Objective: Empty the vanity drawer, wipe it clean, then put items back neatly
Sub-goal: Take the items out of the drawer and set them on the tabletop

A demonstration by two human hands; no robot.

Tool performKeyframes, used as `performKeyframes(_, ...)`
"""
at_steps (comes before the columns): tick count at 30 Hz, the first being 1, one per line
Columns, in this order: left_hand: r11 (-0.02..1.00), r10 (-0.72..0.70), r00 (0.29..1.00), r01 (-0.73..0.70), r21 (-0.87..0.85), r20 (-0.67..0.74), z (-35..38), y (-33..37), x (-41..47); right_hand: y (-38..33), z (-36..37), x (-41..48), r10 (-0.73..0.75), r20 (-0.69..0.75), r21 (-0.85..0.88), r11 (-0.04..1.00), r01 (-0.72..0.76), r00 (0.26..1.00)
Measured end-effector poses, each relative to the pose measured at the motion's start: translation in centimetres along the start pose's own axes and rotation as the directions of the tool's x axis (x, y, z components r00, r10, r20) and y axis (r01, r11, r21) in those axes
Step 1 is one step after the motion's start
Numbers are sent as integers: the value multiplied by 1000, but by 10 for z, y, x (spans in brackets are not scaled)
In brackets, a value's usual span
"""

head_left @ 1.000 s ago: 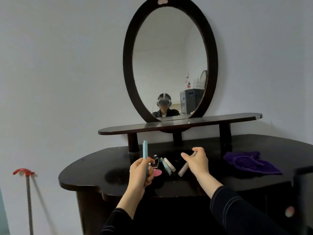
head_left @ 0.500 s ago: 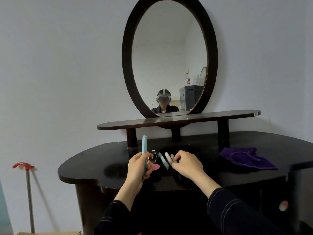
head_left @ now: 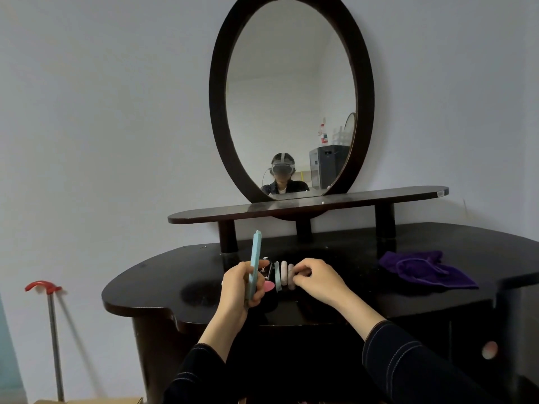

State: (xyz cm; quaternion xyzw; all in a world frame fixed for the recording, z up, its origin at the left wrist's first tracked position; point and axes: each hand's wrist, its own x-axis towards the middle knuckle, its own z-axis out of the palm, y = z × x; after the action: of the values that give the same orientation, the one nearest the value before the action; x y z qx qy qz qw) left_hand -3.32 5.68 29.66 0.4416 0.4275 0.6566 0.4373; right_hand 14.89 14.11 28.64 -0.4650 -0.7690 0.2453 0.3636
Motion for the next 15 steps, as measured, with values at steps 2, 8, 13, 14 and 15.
performKeyframes(2, 997, 61, 997, -62, 33, 37, 0, 0, -1, -1, -5, -1, 40, -50, 242, 970, -27, 998)
performKeyframes(8, 978, 144, 982, -160, 136, 122, 4, -2, -5, -14, -15, -16, 5, 113, 581, 811, -70, 994)
performKeyframes(13, 895, 166, 946, -263, 359, 279, 10, -3, -12, -13, -13, -18, -65, 236, 628, 771, -102, 970)
performKeyframes(14, 882, 166, 944, -272, 386, 286, 13, -3, -13, -13, -13, -16, -27, 225, 650, 749, -130, 974)
performKeyframes(15, 878, 170, 947, -271, 394, 272, 15, -3, -14, -13, -13, -15, 35, 200, 685, 709, -165, 979)
